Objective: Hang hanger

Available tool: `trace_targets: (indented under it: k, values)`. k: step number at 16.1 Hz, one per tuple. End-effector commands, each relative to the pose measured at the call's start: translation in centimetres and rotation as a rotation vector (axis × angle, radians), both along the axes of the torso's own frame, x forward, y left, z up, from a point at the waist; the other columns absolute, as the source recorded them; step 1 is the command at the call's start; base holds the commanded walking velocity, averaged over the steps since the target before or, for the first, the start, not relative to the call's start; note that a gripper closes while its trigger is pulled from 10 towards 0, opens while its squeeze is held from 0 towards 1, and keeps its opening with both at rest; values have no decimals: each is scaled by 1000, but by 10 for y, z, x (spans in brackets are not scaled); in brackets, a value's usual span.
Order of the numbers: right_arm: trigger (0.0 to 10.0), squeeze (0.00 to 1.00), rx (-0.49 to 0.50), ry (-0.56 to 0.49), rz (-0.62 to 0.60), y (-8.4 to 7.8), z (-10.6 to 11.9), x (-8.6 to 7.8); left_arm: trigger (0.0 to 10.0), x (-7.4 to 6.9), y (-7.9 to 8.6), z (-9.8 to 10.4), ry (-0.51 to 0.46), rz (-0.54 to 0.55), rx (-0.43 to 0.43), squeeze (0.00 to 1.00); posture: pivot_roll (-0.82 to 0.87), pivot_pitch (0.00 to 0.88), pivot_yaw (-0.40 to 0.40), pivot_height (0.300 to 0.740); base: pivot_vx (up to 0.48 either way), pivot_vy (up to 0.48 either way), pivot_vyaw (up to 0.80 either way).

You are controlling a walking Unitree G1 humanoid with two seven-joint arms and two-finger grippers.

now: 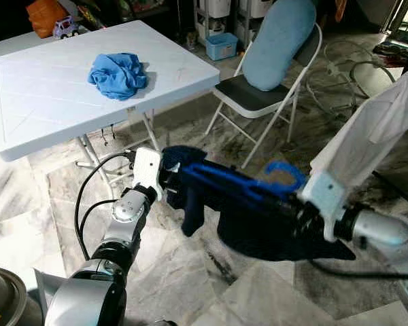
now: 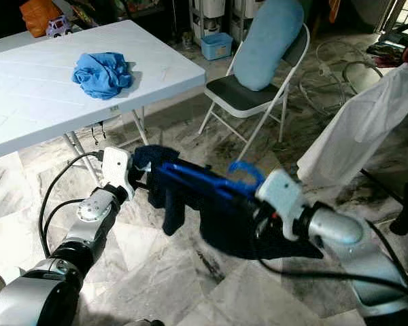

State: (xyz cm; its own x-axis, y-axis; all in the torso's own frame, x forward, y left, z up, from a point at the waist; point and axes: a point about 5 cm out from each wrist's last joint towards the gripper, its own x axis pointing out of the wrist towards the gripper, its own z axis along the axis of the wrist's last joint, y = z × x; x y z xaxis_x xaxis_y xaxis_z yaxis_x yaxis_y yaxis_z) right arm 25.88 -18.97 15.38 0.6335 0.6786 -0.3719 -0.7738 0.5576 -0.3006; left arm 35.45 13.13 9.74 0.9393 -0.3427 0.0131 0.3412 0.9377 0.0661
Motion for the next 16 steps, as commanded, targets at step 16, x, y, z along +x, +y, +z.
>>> trace_targets:
  k: [16]
  values:
    - [10000,0,-193,159,12,-18,-45,-23,0,1,27,-11,116,160,-38,0,-166,62,51,740,0,0,0]
